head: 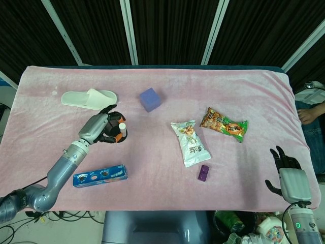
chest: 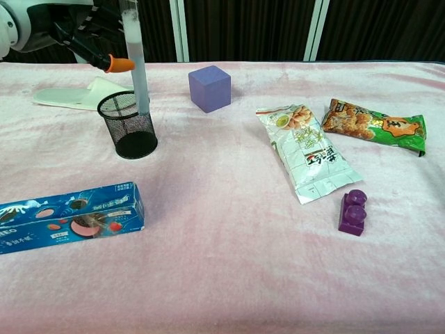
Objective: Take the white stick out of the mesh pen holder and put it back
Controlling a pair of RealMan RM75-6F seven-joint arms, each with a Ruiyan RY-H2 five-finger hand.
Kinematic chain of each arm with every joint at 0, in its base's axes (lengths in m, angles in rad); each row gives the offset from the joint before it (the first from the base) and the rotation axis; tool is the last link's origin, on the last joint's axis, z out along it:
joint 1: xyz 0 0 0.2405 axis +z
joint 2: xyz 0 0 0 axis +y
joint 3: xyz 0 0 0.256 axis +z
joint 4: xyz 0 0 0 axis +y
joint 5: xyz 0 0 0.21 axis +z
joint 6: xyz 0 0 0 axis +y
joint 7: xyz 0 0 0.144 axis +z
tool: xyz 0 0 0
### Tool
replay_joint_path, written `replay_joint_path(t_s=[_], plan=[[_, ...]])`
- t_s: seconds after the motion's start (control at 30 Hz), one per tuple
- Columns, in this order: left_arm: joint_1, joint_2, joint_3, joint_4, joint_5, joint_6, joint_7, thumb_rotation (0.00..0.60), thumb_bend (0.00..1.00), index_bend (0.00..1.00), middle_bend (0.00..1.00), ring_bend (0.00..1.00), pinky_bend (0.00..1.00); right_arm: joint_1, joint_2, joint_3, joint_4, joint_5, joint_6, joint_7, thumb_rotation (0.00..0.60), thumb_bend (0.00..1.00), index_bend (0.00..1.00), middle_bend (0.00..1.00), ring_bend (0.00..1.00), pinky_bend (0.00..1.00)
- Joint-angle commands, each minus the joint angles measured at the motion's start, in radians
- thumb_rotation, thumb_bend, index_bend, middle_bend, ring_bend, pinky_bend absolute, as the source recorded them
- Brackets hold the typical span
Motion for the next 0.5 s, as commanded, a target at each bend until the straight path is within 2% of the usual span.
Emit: replay_joint_path(t_s=[0.03, 0.17, 0.23, 0.33, 0.43, 0.47, 0.5], plan=[[-0.053, -0.094, 0.049, 0.062, 0.046, 0.139, 0.195, 0.600, 0.46, 0.67, 0.32, 0.00, 0.08, 0.000, 0.000, 0.000, 0.001, -0.001, 0.001, 0.002, 0.600, 0.17, 0.02, 0.02, 0.17, 0.17], [-0.064, -0.110, 0.030, 0.034, 0.054, 0.170, 0.192, 0.600, 0.46, 0.67, 0.32, 0.00, 0.07, 0.000, 0.001, 0.000, 0.001, -0.001, -0.001, 0.003, 0.600, 0.17, 0.02, 0.02, 0.17, 0.17], [-0.052, -0.081, -0.029, -0.062, 0.052, 0.181, 0.076, 0.600, 0.46, 0.67, 0.32, 0.00, 0.07, 0.001, 0.001, 0.000, 0.002, -0.003, -0.001, 0.003, 0.600, 0.17, 0.02, 0.02, 0.17, 0.17], [-0.035, -0.016, -0.089, -0.168, 0.020, 0.138, -0.085, 0.600, 0.46, 0.68, 0.32, 0.00, 0.07, 0.001, 0.001, -0.001, 0.003, -0.003, -0.001, 0.002, 0.600, 0.17, 0.02, 0.02, 0.17, 0.17], [-0.003, 0.067, -0.168, -0.282, -0.038, 0.062, -0.304, 0.600, 0.46, 0.68, 0.32, 0.00, 0.08, 0.000, 0.001, -0.001, 0.003, -0.004, 0.000, 0.002, 0.600, 0.17, 0.02, 0.02, 0.17, 0.17], [0.020, 0.118, -0.214, -0.335, -0.064, 0.011, -0.434, 0.600, 0.46, 0.68, 0.33, 0.00, 0.09, 0.000, 0.001, -0.001, 0.003, -0.005, 0.000, 0.001, 0.600, 0.17, 0.02, 0.02, 0.17, 0.17], [0.033, 0.143, -0.239, -0.356, -0.076, -0.021, -0.503, 0.600, 0.46, 0.69, 0.34, 0.00, 0.10, 0.000, 0.000, -0.002, 0.003, -0.006, 0.001, 0.000, 0.600, 0.17, 0.02, 0.02, 0.17, 0.17]])
